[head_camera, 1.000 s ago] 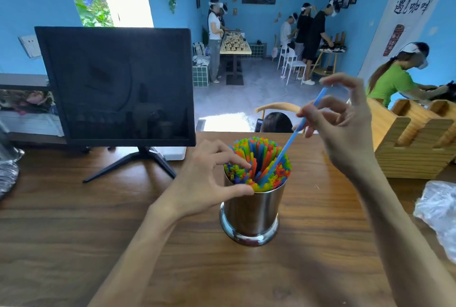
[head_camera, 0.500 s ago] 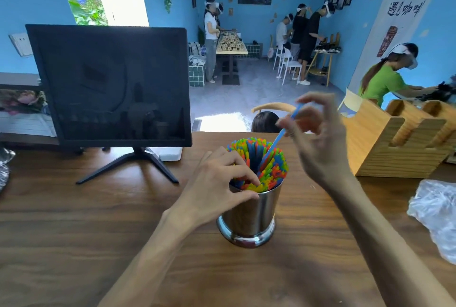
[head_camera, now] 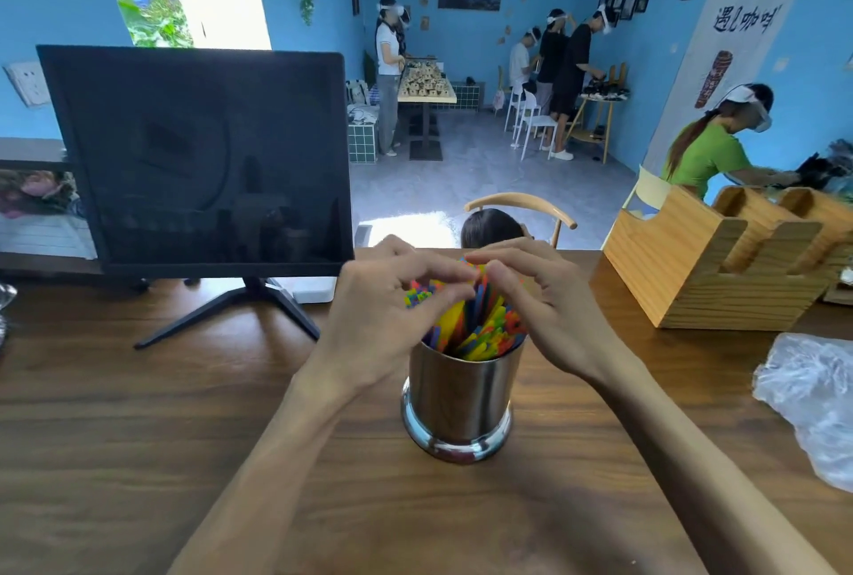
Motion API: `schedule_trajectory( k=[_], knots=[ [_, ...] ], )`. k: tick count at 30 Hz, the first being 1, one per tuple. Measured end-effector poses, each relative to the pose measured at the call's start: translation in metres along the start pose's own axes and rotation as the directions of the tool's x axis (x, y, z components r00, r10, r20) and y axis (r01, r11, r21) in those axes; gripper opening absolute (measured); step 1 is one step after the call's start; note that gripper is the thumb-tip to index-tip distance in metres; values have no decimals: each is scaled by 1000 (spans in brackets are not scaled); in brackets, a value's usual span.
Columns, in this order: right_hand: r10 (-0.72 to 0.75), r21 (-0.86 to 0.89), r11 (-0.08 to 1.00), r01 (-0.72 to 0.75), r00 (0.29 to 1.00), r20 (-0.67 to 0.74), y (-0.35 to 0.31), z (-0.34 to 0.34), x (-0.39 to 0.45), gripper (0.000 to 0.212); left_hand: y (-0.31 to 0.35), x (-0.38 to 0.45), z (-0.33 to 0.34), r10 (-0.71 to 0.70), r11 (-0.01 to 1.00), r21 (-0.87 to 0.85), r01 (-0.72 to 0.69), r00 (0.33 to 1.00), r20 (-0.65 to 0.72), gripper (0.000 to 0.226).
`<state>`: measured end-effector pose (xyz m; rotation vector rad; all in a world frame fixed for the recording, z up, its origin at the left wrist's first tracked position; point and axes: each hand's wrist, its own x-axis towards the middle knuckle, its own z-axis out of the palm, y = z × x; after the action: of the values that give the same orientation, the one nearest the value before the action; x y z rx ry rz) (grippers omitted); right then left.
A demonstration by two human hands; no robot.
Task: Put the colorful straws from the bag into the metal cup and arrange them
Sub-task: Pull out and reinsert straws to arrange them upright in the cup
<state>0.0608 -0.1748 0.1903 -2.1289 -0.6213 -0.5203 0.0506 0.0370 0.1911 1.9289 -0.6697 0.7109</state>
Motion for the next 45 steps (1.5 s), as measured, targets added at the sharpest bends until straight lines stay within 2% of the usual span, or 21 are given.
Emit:
schedule_trajectory(
  k=[4, 8, 14, 19, 23, 25, 27, 29, 30, 32, 33, 36, 38, 41, 45],
  knots=[
    [-44, 93, 995, 35, 994, 102, -7, 7, 3, 23, 11, 26, -4, -61, 953, -301, 8, 984, -167, 19],
    [-43, 147, 989, 37, 998, 42, -3, 10, 6, 20, 14, 47, -11, -52, 908, -413, -69, 960, -276, 16],
    [21, 199, 980, -30, 999, 50, 11, -7, 11, 19, 1, 49, -6, -175, 858, -514, 17, 949, -261, 17],
    [31, 104, 994, -36, 998, 49, 10, -28, 22, 17, -10, 42, -11, -225, 844, -528, 99, 958, -180, 19],
    [82, 202, 974, -100, 992, 95, 8, -57, 25, 21, -20, 37, -16, -302, 809, -556, 192, 947, -112, 20],
    [167, 369, 913, -173, 985, 50, 7, -67, 27, 14, -24, 32, -14, -329, 796, -564, 222, 940, -94, 20],
    [326, 611, 748, -261, 945, 5, 6, -70, 30, 11, -25, 27, -9, -326, 804, -536, 258, 945, -35, 20],
    [441, 770, 579, -268, 897, -20, 4, -66, 34, 6, -24, 21, 0, -315, 823, -482, 302, 947, 55, 19],
    [463, 811, 530, -248, 886, -32, 2, -62, 36, 6, -23, 18, 5, -311, 841, -438, 317, 946, 88, 18],
    [448, 843, 502, -195, 892, -60, -1, -53, 40, 6, -21, 14, 14, -301, 881, -343, 326, 945, 127, 20],
    [427, 838, 518, -171, 901, -81, -4, -48, 41, 7, -19, 12, 18, -296, 889, -321, 328, 944, 146, 21],
    [335, 733, 671, -109, 927, -169, -12, -45, 43, 21, -14, 9, 23, -252, 904, -296, 308, 944, 210, 27],
    [316, 713, 696, -84, 928, -199, -16, -55, 44, 22, -16, 6, 20, -206, 934, -244, 261, 951, 229, 30],
    [278, 660, 749, -58, 932, -234, -18, -72, 42, 15, -24, 4, 11, -177, 980, -56, 191, 964, 199, 37],
    [240, 541, 836, -96, 949, -202, -16, -61, 39, 17, -26, 6, 16, -177, 982, 121, 147, 936, 304, 33]
  ],
)
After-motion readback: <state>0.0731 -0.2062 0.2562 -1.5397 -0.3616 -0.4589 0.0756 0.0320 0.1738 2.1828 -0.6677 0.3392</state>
